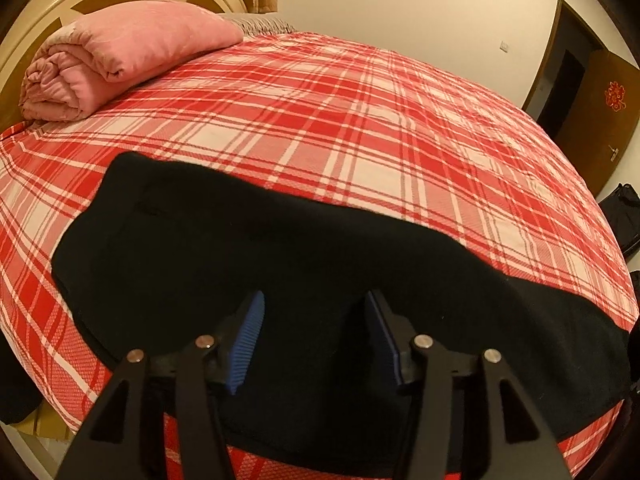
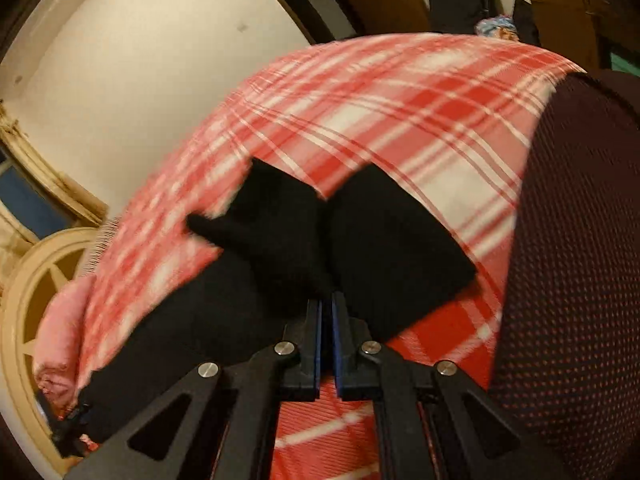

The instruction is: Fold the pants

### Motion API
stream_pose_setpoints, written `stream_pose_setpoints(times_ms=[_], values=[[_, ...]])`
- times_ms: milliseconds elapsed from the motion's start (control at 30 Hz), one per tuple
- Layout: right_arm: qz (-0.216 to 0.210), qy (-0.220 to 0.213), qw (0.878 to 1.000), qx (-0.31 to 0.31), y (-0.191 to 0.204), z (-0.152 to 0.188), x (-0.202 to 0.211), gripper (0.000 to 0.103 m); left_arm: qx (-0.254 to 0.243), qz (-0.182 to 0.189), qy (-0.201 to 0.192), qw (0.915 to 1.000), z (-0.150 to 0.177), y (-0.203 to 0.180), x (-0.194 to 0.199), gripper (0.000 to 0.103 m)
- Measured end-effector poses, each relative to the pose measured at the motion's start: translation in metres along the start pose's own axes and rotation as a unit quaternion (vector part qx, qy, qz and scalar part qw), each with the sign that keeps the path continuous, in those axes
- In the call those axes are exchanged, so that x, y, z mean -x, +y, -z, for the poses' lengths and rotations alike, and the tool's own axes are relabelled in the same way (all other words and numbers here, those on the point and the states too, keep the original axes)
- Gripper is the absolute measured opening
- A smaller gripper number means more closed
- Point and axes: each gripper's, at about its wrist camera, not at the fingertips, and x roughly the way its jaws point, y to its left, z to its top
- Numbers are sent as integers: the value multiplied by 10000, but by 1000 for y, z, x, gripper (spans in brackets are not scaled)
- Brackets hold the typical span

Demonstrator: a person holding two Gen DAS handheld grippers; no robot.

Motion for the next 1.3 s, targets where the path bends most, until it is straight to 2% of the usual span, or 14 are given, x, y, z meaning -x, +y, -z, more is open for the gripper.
stream_pose_setpoints(times_ms=[167, 300, 333, 400, 467, 533, 600, 667, 733, 867, 1100, 1133, 1200, 1300], values=[[397, -258, 9980, -418, -24, -5, 18, 5, 17, -23, 10, 10000, -1, 0, 4, 55], [1022, -643, 9927, -24, -19, -18, 46, 9, -289, 93, -120, 9995, -2, -18, 16, 55], [998, -739, 9922, 142, -15, -21, 51, 14, -406, 119, -143, 9990, -3, -24, 18, 55], [900, -843, 9915, 415, -6, -26, 56, 57, -780, 243, -198, 9965, -1, -46, 25, 55], [693, -995, 9915, 468, 2, -27, 60, 65, -1059, 467, -222, 9930, 3, -67, 31, 55], [283, -907, 9942, 505, 13, -28, 58, 65, -1147, 580, -242, 9914, 5, -79, 34, 57], [-691, -408, 9948, 627, 31, -18, 45, 65, -1190, 749, -166, 9899, 9, -90, 35, 58], [-1065, 54, 9899, 936, 56, 2, 27, 65, -1309, 954, -69, 9868, 17, -100, 38, 58], [-1245, 395, 9835, 1254, 76, 25, 10, 65, -1462, 1054, -68, 9836, 27, -108, 42, 58], [-1555, 999, 9779, 976, 89, 53, -31, 62, -1793, 1250, 25, 9758, 45, -122, 46, 58], [-1587, 818, 9826, 516, 94, 52, -59, 61, -1842, 1380, 239, 9729, 65, -137, 39, 63], [-1669, 793, 9820, 386, 96, 50, -63, 59, -1861, 1368, 257, 9726, 66, -139, 38, 63], [-1856, 862, 9787, 190, 98, 50, -71, 27, -1916, 1396, 258, 9712, 68, -143, 40, 63], [-1940, 1096, 9748, 117, 105, 53, -87, 10, -1944, 1391, 187, 9708, 67, -141, 45, 64]])
